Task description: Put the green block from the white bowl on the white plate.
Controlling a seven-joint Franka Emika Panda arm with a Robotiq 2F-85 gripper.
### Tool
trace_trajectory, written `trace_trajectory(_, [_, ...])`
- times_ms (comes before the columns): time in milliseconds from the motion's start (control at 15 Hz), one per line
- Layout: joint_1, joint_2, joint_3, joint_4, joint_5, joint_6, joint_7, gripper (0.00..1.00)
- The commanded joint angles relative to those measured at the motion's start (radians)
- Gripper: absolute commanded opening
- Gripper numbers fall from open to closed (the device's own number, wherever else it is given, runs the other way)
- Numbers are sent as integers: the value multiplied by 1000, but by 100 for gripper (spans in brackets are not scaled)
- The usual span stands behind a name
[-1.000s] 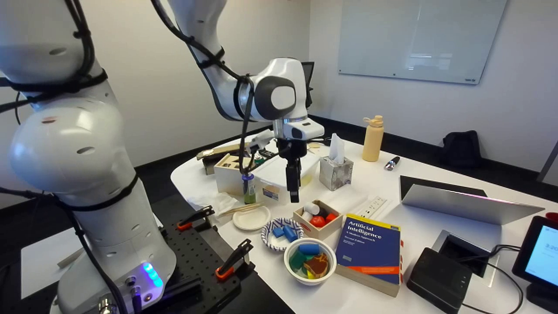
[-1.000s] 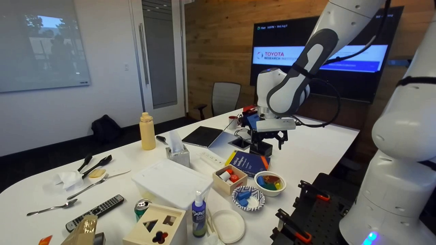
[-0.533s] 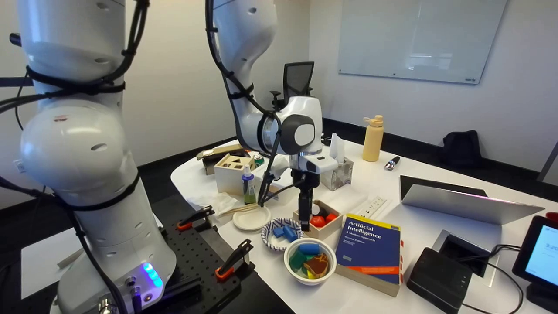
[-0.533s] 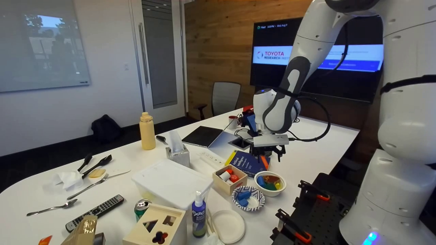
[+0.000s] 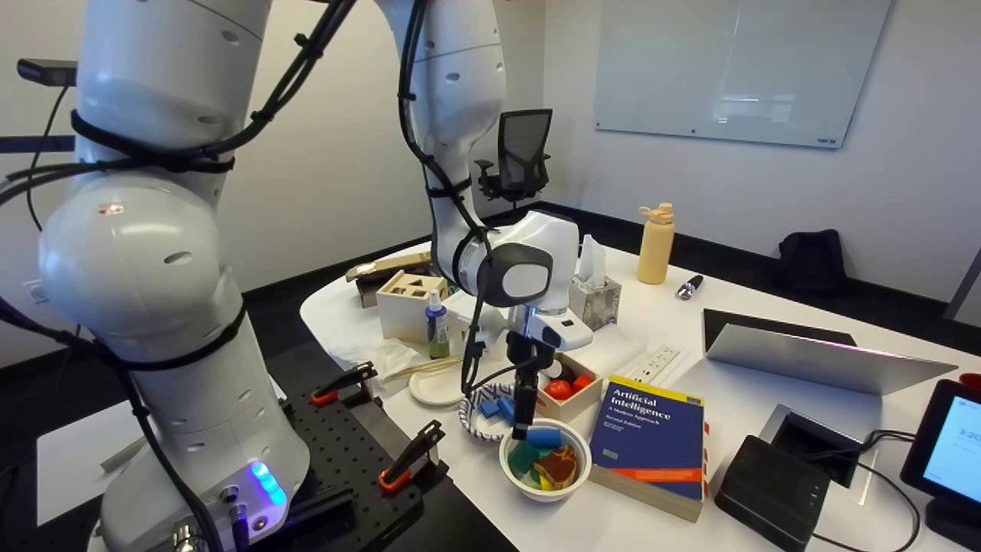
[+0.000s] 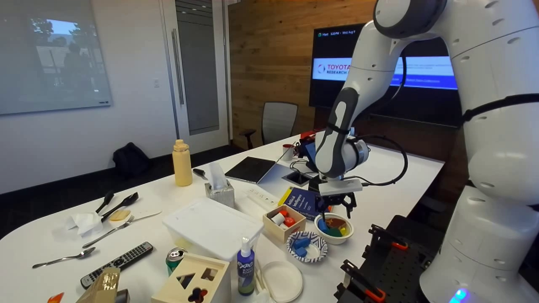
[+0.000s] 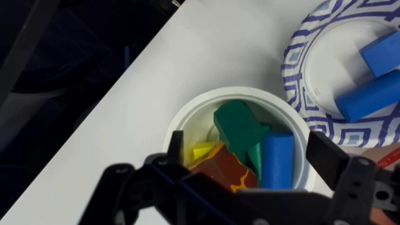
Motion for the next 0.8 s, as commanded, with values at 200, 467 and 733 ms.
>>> trace_trajectory(200, [-5,122,-4,117,167,-62,-243,100])
trace_trajectory(467, [8,189,-9,187,176,-90,-261,100])
trace_trajectory(733, [4,231,-11,232,176,-132,-269,100])
